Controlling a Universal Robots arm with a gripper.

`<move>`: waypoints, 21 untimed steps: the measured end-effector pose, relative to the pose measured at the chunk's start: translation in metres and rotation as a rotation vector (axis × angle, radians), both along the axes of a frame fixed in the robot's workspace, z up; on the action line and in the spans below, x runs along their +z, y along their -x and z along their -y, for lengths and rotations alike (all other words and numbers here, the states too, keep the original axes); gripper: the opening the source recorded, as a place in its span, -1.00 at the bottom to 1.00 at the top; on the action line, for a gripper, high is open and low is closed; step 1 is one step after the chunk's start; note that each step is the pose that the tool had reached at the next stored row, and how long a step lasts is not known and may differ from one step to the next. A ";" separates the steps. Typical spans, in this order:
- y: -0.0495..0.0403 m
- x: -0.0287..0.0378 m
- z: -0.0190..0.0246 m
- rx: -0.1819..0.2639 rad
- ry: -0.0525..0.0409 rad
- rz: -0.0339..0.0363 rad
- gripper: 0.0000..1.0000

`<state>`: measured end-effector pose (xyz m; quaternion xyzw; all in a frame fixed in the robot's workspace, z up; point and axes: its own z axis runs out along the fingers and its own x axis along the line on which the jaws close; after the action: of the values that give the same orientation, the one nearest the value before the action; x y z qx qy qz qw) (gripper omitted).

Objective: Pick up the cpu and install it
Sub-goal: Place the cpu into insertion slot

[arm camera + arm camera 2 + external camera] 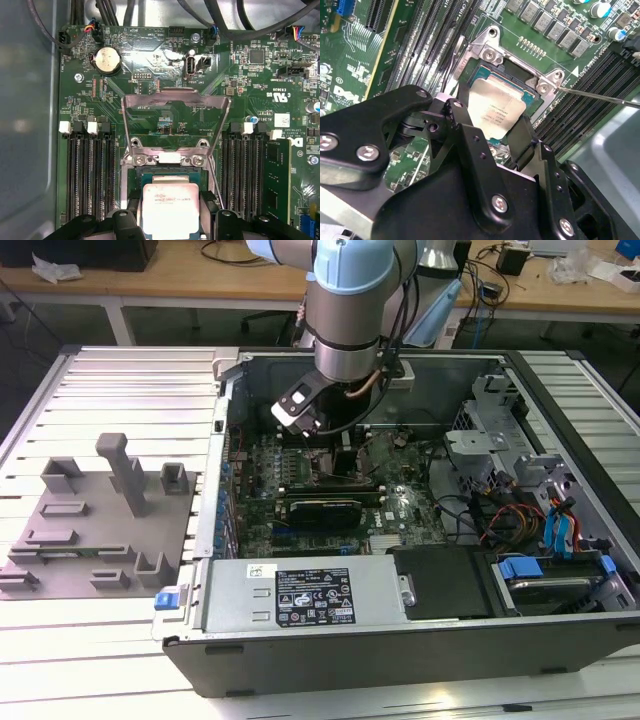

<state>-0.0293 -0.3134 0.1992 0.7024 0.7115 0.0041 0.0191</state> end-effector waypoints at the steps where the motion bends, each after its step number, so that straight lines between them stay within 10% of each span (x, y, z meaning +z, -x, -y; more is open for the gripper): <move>1: 0.0000 -0.0002 0.0000 0.000 0.0001 -0.0001 0.09; 21: -0.0010 -0.0008 0.0000 -0.014 -0.0002 0.0000 0.09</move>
<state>-0.0282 -0.3134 0.1984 0.7074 0.7065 0.0041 0.0191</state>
